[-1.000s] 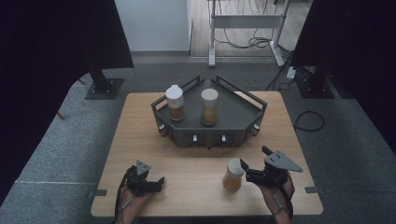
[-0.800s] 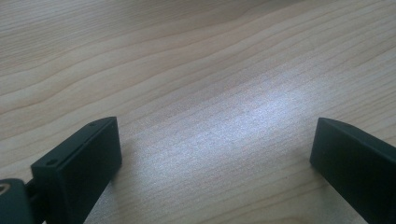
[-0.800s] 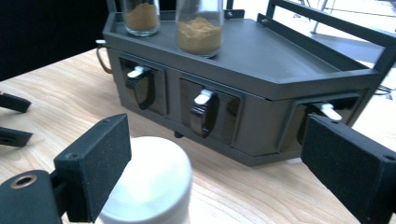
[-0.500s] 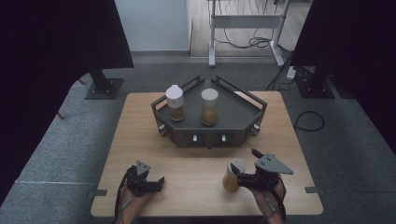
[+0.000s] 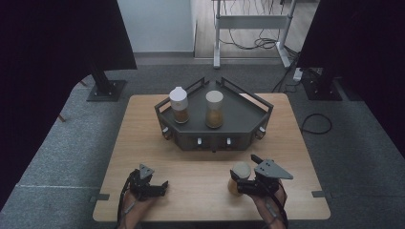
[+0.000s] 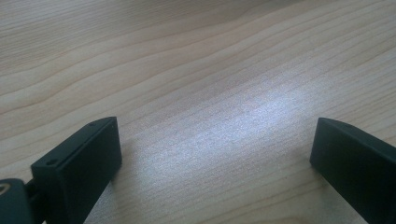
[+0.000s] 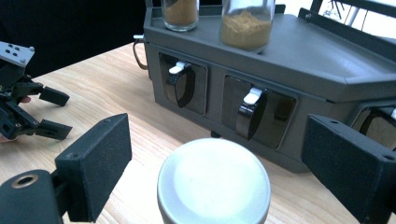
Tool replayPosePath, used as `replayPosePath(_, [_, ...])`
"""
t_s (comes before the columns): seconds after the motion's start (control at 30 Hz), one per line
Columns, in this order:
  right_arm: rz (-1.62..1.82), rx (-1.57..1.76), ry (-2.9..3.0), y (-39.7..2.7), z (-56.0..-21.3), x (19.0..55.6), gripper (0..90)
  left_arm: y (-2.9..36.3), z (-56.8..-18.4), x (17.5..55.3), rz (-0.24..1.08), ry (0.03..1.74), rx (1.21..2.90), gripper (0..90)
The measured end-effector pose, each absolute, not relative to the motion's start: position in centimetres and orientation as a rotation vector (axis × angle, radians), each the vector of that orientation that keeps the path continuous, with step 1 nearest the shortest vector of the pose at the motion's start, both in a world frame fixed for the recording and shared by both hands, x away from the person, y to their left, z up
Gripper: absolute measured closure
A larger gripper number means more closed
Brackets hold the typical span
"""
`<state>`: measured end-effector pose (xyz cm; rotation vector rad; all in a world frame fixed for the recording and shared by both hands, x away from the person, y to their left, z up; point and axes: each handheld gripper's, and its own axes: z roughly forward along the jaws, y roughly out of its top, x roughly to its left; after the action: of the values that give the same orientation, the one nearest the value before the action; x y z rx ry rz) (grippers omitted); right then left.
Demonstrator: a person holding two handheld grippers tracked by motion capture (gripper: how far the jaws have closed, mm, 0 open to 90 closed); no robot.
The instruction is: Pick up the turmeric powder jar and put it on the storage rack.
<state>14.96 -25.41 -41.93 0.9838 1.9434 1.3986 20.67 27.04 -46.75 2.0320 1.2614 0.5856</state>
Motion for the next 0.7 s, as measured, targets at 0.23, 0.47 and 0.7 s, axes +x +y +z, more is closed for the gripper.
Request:
replayPosePath(0.23, [1.389, 0.997, 1.962, -25.3, -42.6, 15.1, 8.5, 27.0, -46.7, 20.7, 0.586, 1.261, 2.034, 1.5])
replayPosePath(0.47, [1.373, 1.014, 1.978, -25.3, -43.3, 15.2, 8.8, 27.0, -46.7, 20.7, 0.586, 1.26, 2.035, 1.5])
replayPosePath(0.7, [1.377, 1.024, 2.001, -25.4, -43.8, 15.5, 11.6, 27.0, -46.7, 20.7, 0.586, 1.261, 2.035, 1.5])
